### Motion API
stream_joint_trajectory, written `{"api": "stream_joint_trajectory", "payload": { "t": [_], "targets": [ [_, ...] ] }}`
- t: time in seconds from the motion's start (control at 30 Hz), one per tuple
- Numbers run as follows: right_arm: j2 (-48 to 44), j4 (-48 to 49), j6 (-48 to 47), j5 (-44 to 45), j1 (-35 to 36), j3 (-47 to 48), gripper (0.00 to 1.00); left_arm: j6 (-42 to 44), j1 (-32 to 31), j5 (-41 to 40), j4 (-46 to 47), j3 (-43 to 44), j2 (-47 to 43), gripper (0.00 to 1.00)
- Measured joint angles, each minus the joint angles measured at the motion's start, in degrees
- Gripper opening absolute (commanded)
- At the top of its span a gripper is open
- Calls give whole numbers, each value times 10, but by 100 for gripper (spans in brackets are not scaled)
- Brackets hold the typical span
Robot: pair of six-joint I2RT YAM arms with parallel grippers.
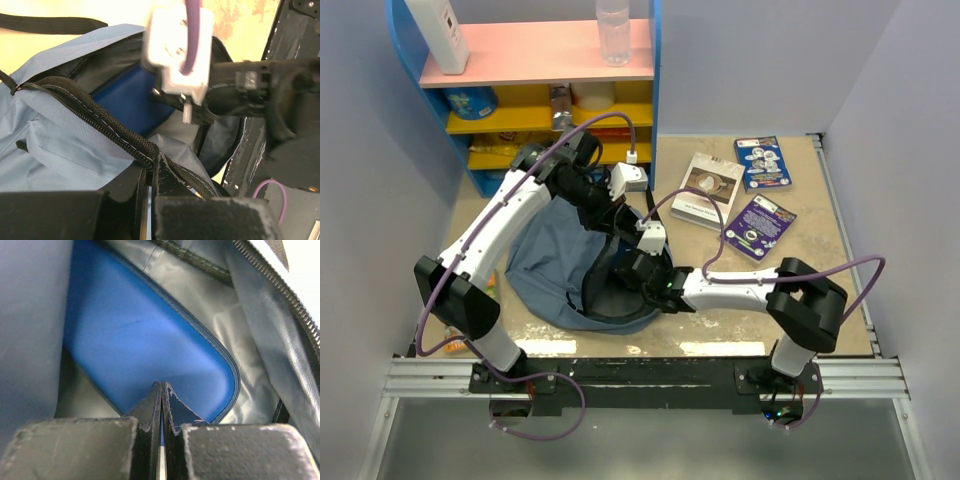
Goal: Pack the student bag
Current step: Place the stationery in the student bag.
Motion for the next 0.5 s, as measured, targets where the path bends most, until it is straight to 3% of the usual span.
{"api": "stream_joint_trajectory", "payload": {
  "t": [0.5],
  "targets": [
    [-140,14,21,-80,-2,-99,0,1,-3,-7,2,-3,0,0]
  ]
}}
